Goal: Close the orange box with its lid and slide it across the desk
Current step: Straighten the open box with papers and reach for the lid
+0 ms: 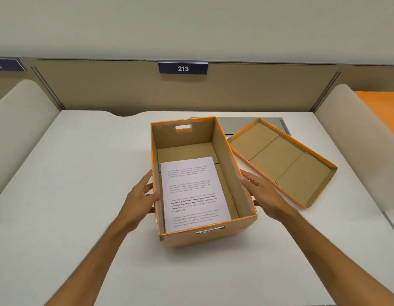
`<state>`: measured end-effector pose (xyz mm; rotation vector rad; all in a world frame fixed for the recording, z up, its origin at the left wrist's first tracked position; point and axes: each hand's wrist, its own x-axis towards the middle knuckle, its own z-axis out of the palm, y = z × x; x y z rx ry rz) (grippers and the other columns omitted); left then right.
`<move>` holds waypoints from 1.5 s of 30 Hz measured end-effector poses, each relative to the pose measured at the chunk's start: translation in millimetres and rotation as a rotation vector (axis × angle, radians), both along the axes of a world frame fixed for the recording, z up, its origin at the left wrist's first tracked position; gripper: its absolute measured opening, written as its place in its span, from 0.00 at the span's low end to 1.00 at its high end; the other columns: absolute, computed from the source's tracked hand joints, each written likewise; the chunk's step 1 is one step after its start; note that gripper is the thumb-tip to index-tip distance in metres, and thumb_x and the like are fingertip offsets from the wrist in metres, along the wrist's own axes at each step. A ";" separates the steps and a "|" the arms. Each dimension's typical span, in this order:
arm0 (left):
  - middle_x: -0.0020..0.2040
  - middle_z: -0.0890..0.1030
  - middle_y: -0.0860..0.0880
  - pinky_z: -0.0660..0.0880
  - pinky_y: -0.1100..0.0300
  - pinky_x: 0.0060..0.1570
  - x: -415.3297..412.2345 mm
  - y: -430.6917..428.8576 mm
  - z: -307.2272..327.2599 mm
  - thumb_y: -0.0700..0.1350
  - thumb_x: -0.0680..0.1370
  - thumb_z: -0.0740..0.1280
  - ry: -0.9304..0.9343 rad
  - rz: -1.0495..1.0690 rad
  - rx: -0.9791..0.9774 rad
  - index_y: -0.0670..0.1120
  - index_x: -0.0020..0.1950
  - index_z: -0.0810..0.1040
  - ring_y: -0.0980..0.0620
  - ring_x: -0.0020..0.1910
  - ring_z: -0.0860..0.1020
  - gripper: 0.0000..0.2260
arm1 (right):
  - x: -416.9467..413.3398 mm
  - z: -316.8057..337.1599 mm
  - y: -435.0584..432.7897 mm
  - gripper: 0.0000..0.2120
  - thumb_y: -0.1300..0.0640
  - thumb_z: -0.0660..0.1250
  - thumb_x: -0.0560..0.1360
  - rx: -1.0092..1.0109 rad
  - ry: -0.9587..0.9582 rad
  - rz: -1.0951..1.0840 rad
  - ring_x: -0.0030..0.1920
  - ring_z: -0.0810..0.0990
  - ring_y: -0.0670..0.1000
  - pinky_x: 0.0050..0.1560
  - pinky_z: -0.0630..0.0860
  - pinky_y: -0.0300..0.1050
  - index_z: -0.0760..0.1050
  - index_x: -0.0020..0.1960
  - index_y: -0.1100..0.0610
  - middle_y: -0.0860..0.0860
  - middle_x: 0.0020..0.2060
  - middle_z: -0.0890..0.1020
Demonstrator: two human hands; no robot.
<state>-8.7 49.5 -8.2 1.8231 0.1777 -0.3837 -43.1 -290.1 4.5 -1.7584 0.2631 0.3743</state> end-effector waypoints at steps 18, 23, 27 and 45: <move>0.74 0.75 0.47 0.80 0.41 0.56 -53.4 -1.9 -7.3 0.41 0.82 0.64 0.085 -0.048 0.044 0.64 0.80 0.59 0.42 0.67 0.78 0.31 | -80.0 -31.0 11.0 0.21 0.44 0.63 0.82 0.055 -0.002 -0.142 0.60 0.84 0.50 0.55 0.83 0.61 0.71 0.74 0.38 0.44 0.57 0.87; 0.74 0.74 0.51 0.78 0.38 0.60 -52.2 -1.2 -6.4 0.45 0.83 0.63 0.080 -0.061 0.068 0.66 0.79 0.58 0.43 0.70 0.75 0.29 | -81.9 -37.7 11.8 0.22 0.42 0.64 0.81 0.058 0.007 -0.156 0.60 0.84 0.50 0.55 0.84 0.60 0.69 0.75 0.38 0.46 0.57 0.87; 0.79 0.67 0.47 0.71 0.37 0.69 -49.6 -2.5 -6.7 0.49 0.81 0.67 0.090 -0.009 0.162 0.58 0.82 0.55 0.42 0.74 0.71 0.33 | -81.7 -42.5 9.9 0.23 0.39 0.64 0.79 -0.006 0.005 -0.163 0.60 0.83 0.49 0.56 0.83 0.58 0.71 0.73 0.38 0.46 0.58 0.86; 0.67 0.76 0.50 0.77 0.54 0.61 -48.8 -266.2 47.5 0.41 0.78 0.69 -0.501 -0.113 0.127 0.45 0.63 0.79 0.53 0.63 0.76 0.14 | -43.3 -45.1 -151.4 0.15 0.52 0.68 0.80 -0.697 -0.260 -0.161 0.58 0.81 0.51 0.57 0.78 0.50 0.79 0.65 0.55 0.50 0.60 0.83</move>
